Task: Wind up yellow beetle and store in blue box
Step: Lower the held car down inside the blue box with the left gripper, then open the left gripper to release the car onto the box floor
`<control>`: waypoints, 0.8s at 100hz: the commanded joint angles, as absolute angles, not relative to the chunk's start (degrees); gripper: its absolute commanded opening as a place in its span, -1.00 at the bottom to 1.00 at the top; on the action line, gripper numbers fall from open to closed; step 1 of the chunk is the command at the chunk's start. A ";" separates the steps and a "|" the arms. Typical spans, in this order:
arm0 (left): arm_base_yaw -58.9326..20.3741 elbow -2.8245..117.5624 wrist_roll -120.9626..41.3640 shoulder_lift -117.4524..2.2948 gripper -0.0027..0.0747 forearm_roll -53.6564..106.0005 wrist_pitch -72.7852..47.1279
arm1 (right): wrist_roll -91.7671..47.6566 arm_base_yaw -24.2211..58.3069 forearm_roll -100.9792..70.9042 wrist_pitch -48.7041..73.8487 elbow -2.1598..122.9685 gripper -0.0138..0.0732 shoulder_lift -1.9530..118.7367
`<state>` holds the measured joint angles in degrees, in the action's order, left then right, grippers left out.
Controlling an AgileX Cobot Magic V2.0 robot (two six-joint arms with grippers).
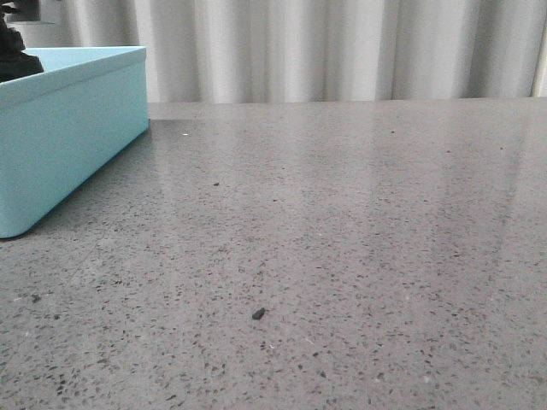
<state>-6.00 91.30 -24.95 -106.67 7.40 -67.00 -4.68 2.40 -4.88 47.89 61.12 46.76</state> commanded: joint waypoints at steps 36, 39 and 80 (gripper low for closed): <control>-5.85 99.57 -24.44 -103.23 0.08 8.54 -72.75 | -5.02 2.41 -4.79 44.30 62.42 -0.82 46.50; -5.85 100.12 -24.18 -103.09 0.07 8.54 -72.72 | -5.02 2.41 -4.79 44.30 62.42 -0.82 46.50; -5.85 101.03 -21.76 -95.39 -0.30 8.68 -72.52 | -5.02 2.41 -2.06 40.01 60.40 -0.82 42.08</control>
